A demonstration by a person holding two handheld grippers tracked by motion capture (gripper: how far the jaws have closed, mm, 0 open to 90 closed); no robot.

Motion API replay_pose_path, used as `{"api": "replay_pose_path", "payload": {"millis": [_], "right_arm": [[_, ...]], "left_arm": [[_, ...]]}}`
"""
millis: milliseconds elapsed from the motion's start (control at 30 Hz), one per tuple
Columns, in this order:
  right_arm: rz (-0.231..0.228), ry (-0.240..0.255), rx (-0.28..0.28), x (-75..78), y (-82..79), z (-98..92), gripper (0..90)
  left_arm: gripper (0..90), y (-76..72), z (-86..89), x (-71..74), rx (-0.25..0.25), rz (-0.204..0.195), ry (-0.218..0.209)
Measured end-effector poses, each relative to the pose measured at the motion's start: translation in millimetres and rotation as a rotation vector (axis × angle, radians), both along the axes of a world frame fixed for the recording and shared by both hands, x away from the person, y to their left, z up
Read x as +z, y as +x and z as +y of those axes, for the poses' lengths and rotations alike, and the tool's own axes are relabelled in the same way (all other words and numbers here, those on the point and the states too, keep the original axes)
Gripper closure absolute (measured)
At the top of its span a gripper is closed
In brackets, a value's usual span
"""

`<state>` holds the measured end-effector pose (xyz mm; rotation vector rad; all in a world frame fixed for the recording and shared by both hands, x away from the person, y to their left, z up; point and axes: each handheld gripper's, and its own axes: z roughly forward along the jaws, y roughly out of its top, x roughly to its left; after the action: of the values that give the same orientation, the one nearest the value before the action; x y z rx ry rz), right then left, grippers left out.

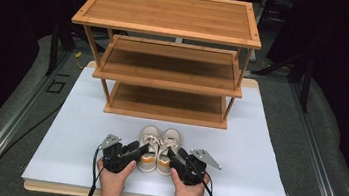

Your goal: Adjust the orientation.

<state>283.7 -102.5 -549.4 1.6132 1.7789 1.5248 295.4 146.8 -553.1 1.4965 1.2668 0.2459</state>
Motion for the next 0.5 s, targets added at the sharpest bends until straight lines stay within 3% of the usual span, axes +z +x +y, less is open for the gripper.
{"api": "replay_pose_path", "payload": {"millis": [67, 200, 500], "right_arm": [[-0.019, 0.008, -0.016, -0.7, 1.3, 1.4, 49.1], [0.002, -0.002, -0.005, -1.0, 3.2, 1.2, 50.3], [-0.007, -0.006, -0.019, -1.4, 2.8, 2.4, 53.5]], "left_arm": [[47.8, 0.2, -0.1, 0.1, -0.001, 0.000, 0.002], [47.9, 0.3, -0.1, 0.2, -0.002, 0.001, 0.005], [50.5, 0.5, -0.4, 0.5, -0.005, -0.003, 0.011]]}}
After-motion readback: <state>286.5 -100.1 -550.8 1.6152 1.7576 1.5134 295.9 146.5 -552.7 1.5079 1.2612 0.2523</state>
